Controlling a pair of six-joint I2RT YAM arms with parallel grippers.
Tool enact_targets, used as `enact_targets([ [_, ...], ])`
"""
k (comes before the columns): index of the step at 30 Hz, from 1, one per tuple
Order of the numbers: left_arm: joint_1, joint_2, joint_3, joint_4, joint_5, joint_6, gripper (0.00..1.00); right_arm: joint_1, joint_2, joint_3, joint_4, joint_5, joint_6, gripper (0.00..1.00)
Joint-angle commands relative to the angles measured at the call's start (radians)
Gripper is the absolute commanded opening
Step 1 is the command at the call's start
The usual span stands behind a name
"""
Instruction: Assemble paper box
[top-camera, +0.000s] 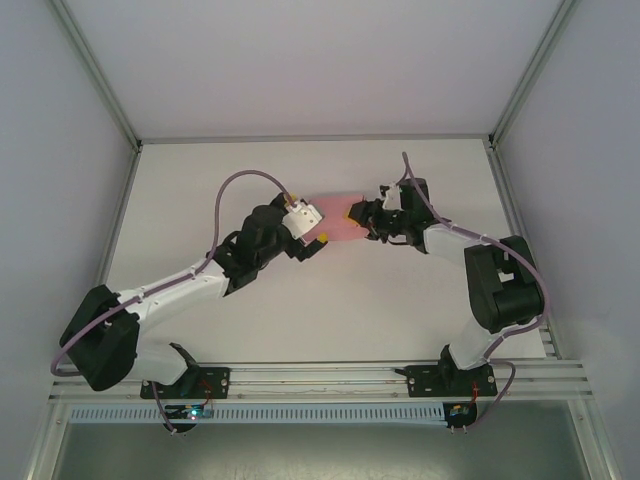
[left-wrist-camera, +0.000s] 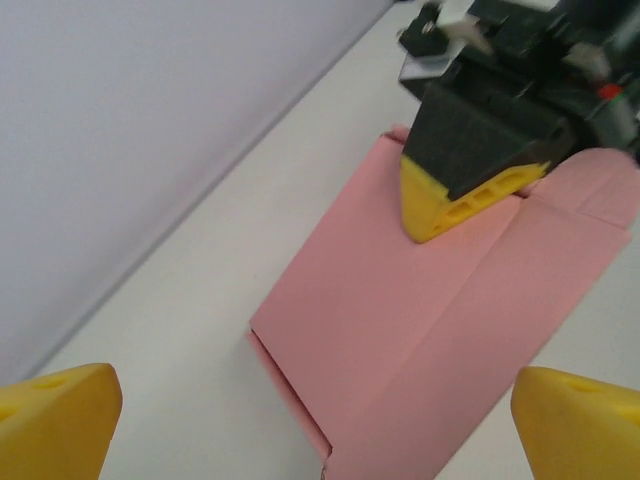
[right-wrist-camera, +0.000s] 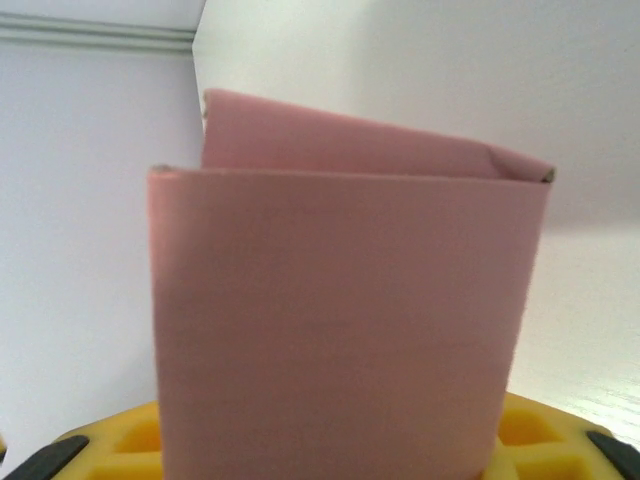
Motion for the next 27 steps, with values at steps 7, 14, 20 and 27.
enact_targets([
  [7,-0.090,0.027,0.013,0.010,-0.002,0.221,1.00,-0.016,0.009,0.091,-0.068,-0.029,0.159,0.27],
  [14,-0.123,0.084,0.050,-0.033,-0.049,0.303,1.00,-0.016,0.006,0.155,-0.156,-0.054,0.199,0.26],
  [20,-0.126,0.142,0.068,-0.001,-0.077,0.330,1.00,-0.013,0.002,0.169,-0.213,-0.076,0.195,0.27],
  [27,-0.124,0.181,0.086,0.065,-0.101,0.357,1.00,0.002,0.003,0.152,-0.233,-0.132,0.217,0.27],
])
